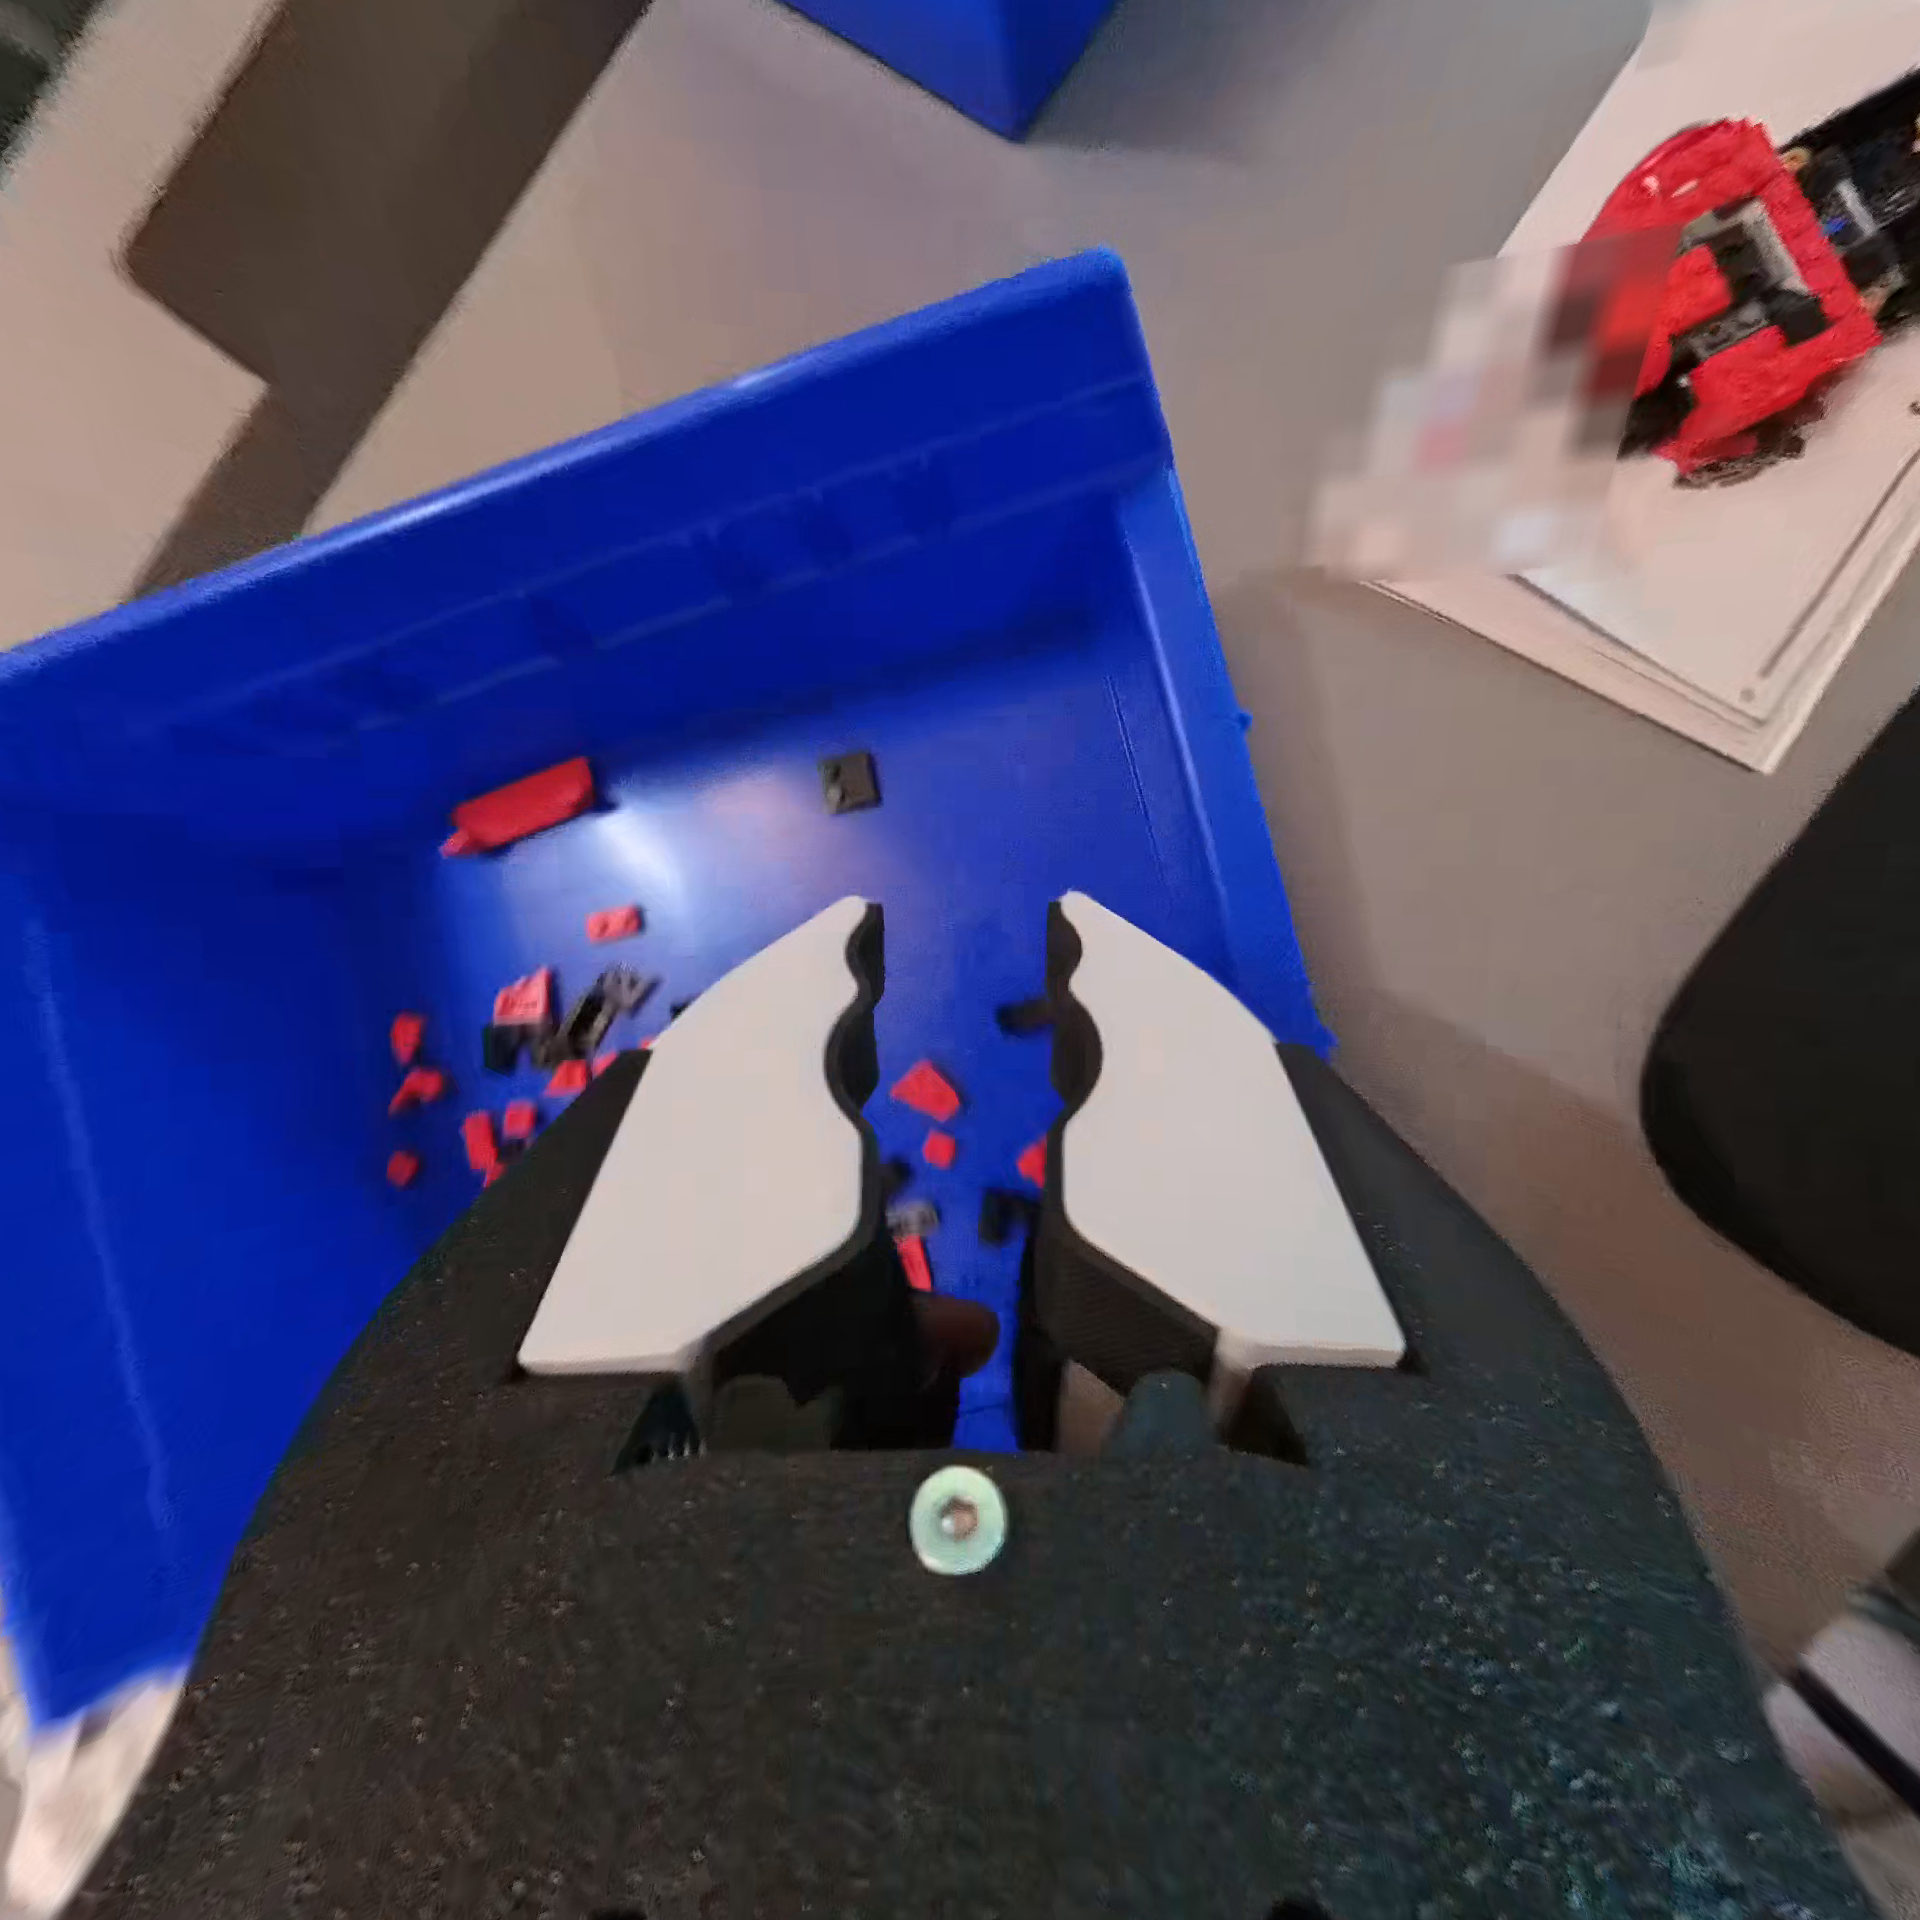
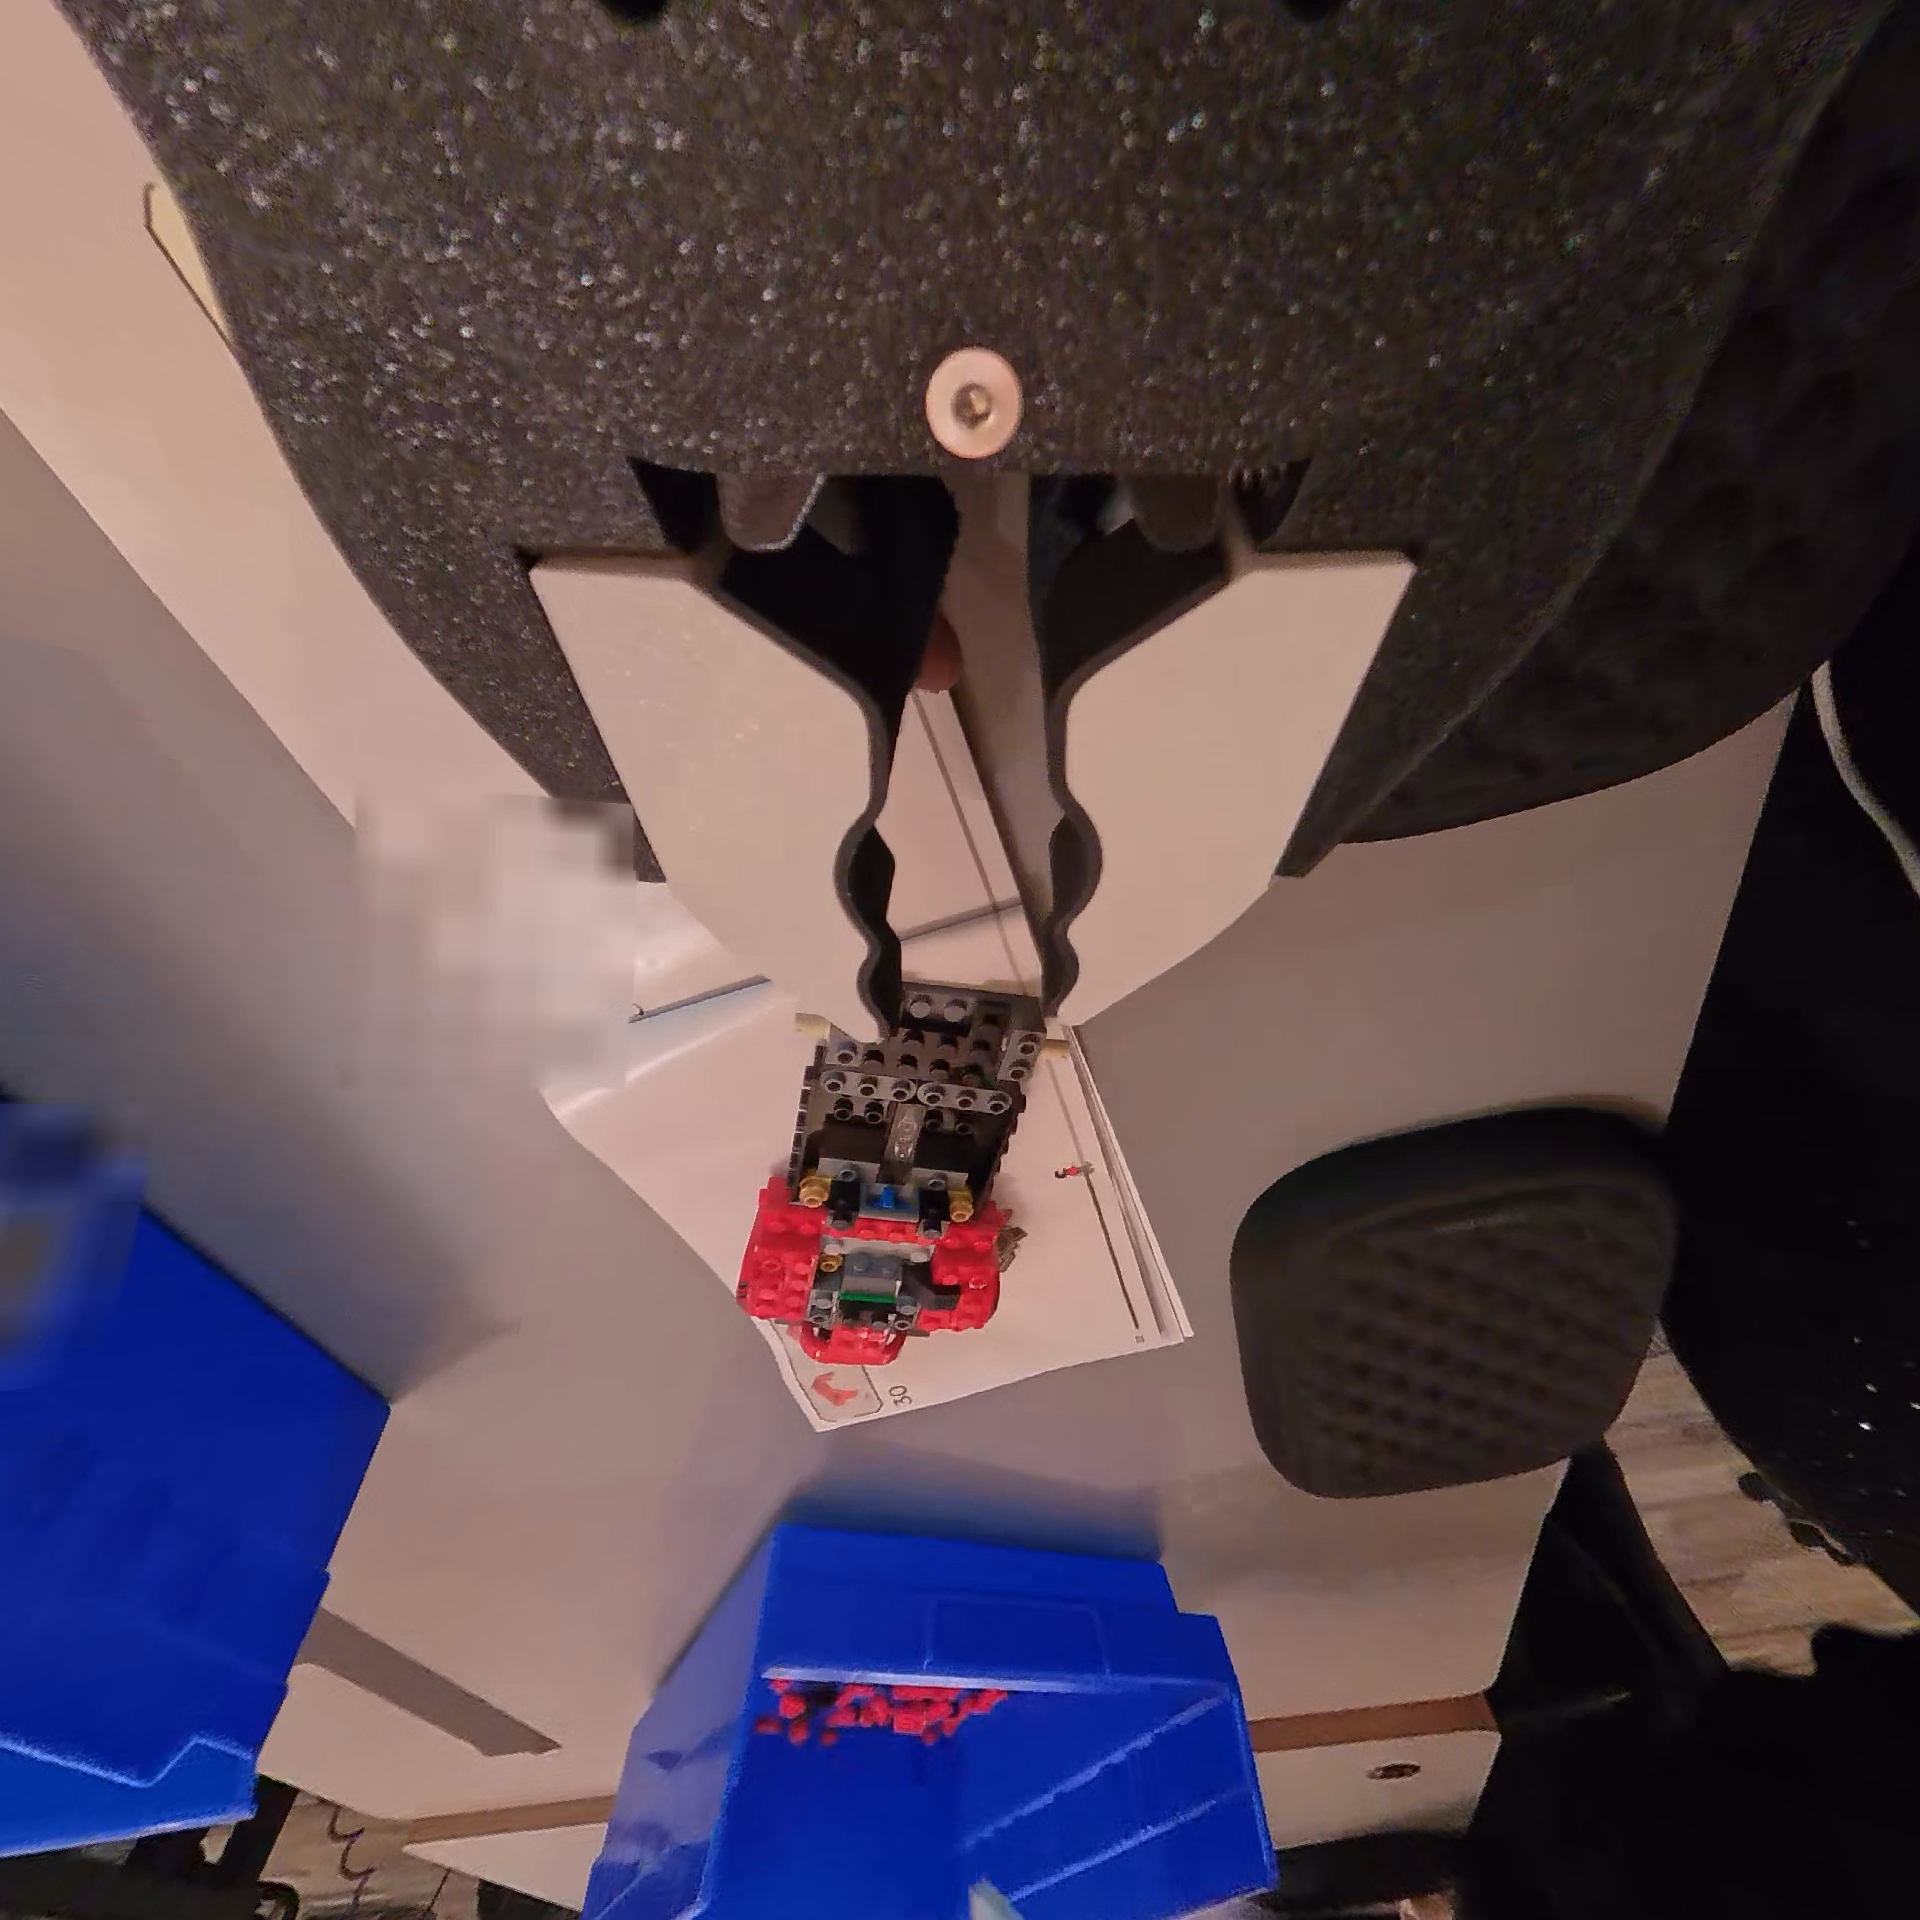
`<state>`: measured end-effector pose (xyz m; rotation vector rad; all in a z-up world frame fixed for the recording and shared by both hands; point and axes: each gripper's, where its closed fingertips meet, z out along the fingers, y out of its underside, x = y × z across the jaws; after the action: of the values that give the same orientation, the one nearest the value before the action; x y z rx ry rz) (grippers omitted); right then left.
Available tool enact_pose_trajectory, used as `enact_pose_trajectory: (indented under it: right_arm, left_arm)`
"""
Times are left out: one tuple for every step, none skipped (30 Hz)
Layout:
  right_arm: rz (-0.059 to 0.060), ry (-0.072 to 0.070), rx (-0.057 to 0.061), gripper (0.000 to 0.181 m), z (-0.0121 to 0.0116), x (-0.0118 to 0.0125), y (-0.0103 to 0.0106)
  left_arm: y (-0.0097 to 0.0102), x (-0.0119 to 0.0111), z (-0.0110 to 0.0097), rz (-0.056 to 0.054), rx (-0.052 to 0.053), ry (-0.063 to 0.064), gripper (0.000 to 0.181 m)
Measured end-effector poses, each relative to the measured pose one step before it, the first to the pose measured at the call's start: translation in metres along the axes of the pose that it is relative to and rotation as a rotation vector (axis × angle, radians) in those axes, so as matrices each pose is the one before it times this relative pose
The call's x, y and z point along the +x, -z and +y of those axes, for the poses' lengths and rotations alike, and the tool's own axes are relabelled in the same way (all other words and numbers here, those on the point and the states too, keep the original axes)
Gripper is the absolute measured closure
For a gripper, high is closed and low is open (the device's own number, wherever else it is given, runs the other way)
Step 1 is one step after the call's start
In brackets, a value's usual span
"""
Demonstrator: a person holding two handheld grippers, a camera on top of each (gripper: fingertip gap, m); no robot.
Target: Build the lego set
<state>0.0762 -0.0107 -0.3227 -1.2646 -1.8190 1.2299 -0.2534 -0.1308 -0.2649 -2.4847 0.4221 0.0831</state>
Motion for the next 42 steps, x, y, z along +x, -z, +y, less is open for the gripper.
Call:
enact_pose_trajectory:
  right_arm:
    - [0.0052, 0.0055, -0.0010, 0.156, 0.00003, 0.00002, 0.00002]
    - [0.0039, 0.0041, 0.0001, 0.156, -0.00020, -0.00013, 0.00026]
    - [0.0035, 0.0033, 0.0025, 0.156, -0.00044, -0.00021, 0.00054]
    - [0.0048, 0.0037, 0.0052, 0.156, -0.00086, -0.00012, 0.00069]
    - [0.0058, 0.0046, 0.0060, 0.156, -0.00093, 0.00015, 0.00076]
    - [0.0065, 0.0040, 0.0067, 0.156, -0.00093, 0.00032, 0.00096]
    - [0.0068, 0.0014, 0.0076, 0.156, -0.00104, 0.00059, 0.00094]
    - [0.0037, -0.0015, 0.0071, 0.156, -0.00087, 0.00060, 0.00071]
    - [-0.0002, -0.0037, 0.0056, 0.156, -0.00064, 0.00041, 0.00064]
    - [-0.0026, -0.0047, 0.0035, 0.156, -0.00036, 0.00019, 0.00028]
    - [-0.0035, -0.0044, 0.0006, 0.156, 0.00007, 0.00024, 0.00007]
    - [-0.0042, -0.0025, -0.0011, 0.156, 0.00012, 0.00003, 0.00004]
    - [-0.0016, 0.0000, -0.0003, 0.156, -0.00005, 0.00000, 0.00036]
    - [0.0078, 0.0027, 0.0013, 0.155, -0.00022, 0.00107, 0.00091]
    - [0.0167, 0.0054, 0.0074, 0.156, -0.00143, 0.00198, 0.00196]
    - [0.0274, 0.0041, 0.0209, 0.155, -0.00330, 0.00373, 0.00347]
    - [0.0337, -0.0011, 0.0383, 0.156, -0.00580, 0.00515, 0.00529]
    - [0.0377, -0.0113, 0.0523, 0.155, -0.00792, 0.00671, 0.00668]
    - [0.0444, -0.0227, 0.0577, 0.155, -0.00953, 0.00847, 0.00796]
    - [0.0516, -0.0303, 0.0604, 0.155, -0.01094, 0.01010, 0.00913]
    - [0.0494, -0.0329, 0.0639, 0.153, -0.01232, 0.00996, 0.00947]
    - [0.0303, -0.0249, 0.0625, 0.152, -0.01295, 0.00686, 0.00916]
    - [0.0199, -0.0104, 0.0523, 0.150, -0.01201, 0.00460, 0.00822]
    - [0.0205, 0.0044, 0.0370, 0.148, -0.00987, 0.00407, 0.00677]
    - [0.0131, 0.0180, 0.0187, 0.146, -0.00733, 0.00219, 0.00519]
    - [0.0034, 0.0279, 0.0008, 0.144, -0.00485, 0.00012, 0.00367]
    - [0.0001, 0.0333, -0.0121, 0.142, -0.00256, -0.00087, 0.00227]
    - [-0.0005, 0.0353, -0.0172, 0.139, -0.00095, -0.00169, 0.00099]
    - [-0.0012, 0.0346, -0.0214, 0.137, 0.00054, -0.00217, -0.00005]
    - [-0.0078, 0.0337, -0.0246, 0.135, 0.00173, -0.00359, -0.00121]
    - [-0.0142, 0.0313, -0.0253, 0.134, 0.00227, -0.00511, -0.00233]
    - [-0.0190, 0.0272, -0.0244, 0.135, 0.00227, -0.00618, -0.00354]
    - [-0.0216, 0.0259, -0.0270, 0.135, 0.00219, -0.00703, -0.00484]
    - [-0.0266, 0.0327, -0.0318, 0.135, 0.00180, -0.00792, -0.00598]
    - [-0.0252, 0.0464, -0.0310, 0.135, 0.00058, -0.00800, -0.00672]
    - [-0.0151, 0.0524, -0.0288, 0.135, -0.00059, -0.00655, -0.00694]
    - [-0.0161, 0.0551, -0.0247, 0.135, -0.00167, -0.00619, -0.00695]
    - [-0.0141, 0.0568, -0.0193, 0.136, -0.00287, -0.00545, -0.00646]
    - [-0.0071, 0.0574, -0.0147, 0.137, -0.00347, -0.00368, -0.00600]
    - [-0.0080, 0.0594, -0.0085, 0.138, -0.00400, -0.00325, -0.00539]
    - [-0.0122, 0.0563, -0.0032, 0.140, -0.00410, -0.00322, -0.00502]
    - [-0.0117, 0.0450, -0.0037, 0.141, -0.00342, -0.00237, -0.00446]
  left_arm:
    - [-0.01842, -0.00522, -0.00246, 0.0378, -0.0310, -0.0029, 0.153]
    - [-0.01876, -0.00733, 0.00093, 0.0260, -0.0456, 0.0034, 0.154]
    - [-0.01780, -0.00709, 0.00297, 0.0214, -0.0529, 0.0079, 0.154]
    - [-0.01555, -0.00496, 0.00255, 0.0227, -0.0463, 0.0072, 0.154]
    - [-0.01250, -0.00375, 0.00157, 0.0151, -0.0356, 0.0020, 0.154]
    - [-0.00900, -0.00357, 0.00112, 0.0010, -0.0268, -0.0044, 0.153]
    - [-0.00613, -0.00333, 0.00074, -0.0088, -0.0171, -0.0074, 0.153]
    - [-0.00418, -0.00267, 0.00037, -0.0107, -0.0079, -0.0042, 0.153]
    - [-0.00237, -0.00074, -0.00074, -0.0009, 0.0057, 0.0018, 0.153]
    - [-0.00084, 0.00025, -0.00242, 0.0066, 0.0182, 0.0092, 0.154]
    - [-0.00045, -0.00036, -0.00098, 0.0044, 0.0087, 0.0127, 0.152]
    - [-0.00036, -0.00032, 0.00009, 0.0061, -0.0008, 0.0131, 0.152]
    - [-0.00039, 0.00040, 0.00018, 0.0113, -0.0012, 0.0105, 0.154]
    - [-0.00030, -0.00002, -0.00006, 0.0055, 0.0019, 0.0038, 0.158]
    - [-0.00032, 0.00026, -0.00012, 0.0047, 0.0029, -0.0013, 0.165]
    - [0.00009, 0.00023, 0.00000, 0.0038, 0.0004, 0.0003, 0.165]
    - [0.00059, 0.00025, 0.00022, 0.0016, -0.0035, 0.0011, 0.165]
    - [0.00150, 0.00033, 0.00149, -0.0041, -0.0122, -0.0047, 0.165]
    - [0.00340, -0.00099, 0.00124, -0.0216, -0.0082, -0.0104, 0.165]
    - [0.00667, -0.00125, -0.00167, -0.0313, 0.0122, -0.0081, 0.165]
    - [0.01028, 0.00066, -0.00552, -0.0254, 0.0361, 0.0034, 0.165]
    - [0.01330, 0.00275, -0.00979, -0.0209, 0.0588, 0.0133, 0.165]
    - [0.01546, 0.00479, -0.01399, -0.0210, 0.0779, 0.0149, 0.165]
    - [0.01579, 0.00778, -0.01755, -0.0171, 0.0922, 0.0121, 0.165]
    - [0.01426, 0.01183, -0.01966, -0.0060, 0.0972, 0.0071, 0.166]
    - [0.01079, 0.01601, -0.02006, 0.0067, 0.0949, 0.0017, 0.166]
    - [0.00617, 0.01968, -0.01903, 0.0210, 0.0898, 0.0005, 0.165]
    - [0.00114, 0.02238, -0.01676, 0.0318, 0.0853, 0.0075, 0.166]
    - [-0.00387, 0.02474, -0.01301, 0.0473, 0.0747, 0.0147, 0.166]
    - [-0.00816, 0.02617, -0.00804, 0.0604, 0.0580, 0.0205, 0.166]
    - [-0.01147, 0.02453, -0.00365, 0.0588, 0.0459, 0.0282, 0.166]
    - [-0.01357, 0.02254, -0.00064, 0.0603, 0.0396, 0.0355, 0.166]
    - [-0.01441, 0.02003, 0.00111, 0.0604, 0.0390, 0.0459, 0.166]
    - [-0.01471, 0.01680, 0.00208, 0.0579, 0.0406, 0.0570, 0.166]
    - [-0.01408, 0.01425, 0.00381, 0.0592, 0.0321, 0.0599, 0.166]
    - [-0.01271, 0.01040, 0.00446, 0.0496, 0.0274, 0.0573, 0.166]
    - [-0.01099, 0.00704, 0.00381, 0.0388, 0.0278, 0.0524, 0.166]
    - [-0.00873, 0.00538, 0.00341, 0.0366, 0.0233, 0.0481, 0.166]
    - [-0.00666, 0.00390, 0.00212, 0.0331, 0.0245, 0.0503, 0.166]
    - [-0.00476, 0.00393, 0.00073, 0.0353, 0.0280, 0.0523, 0.166]
    - [-0.00335, 0.00431, 0.00065, 0.0398, 0.0232, 0.0481, 0.166]
    - [-0.00227, 0.00303, 0.00103, 0.0298, 0.0150, 0.0393, 0.166]
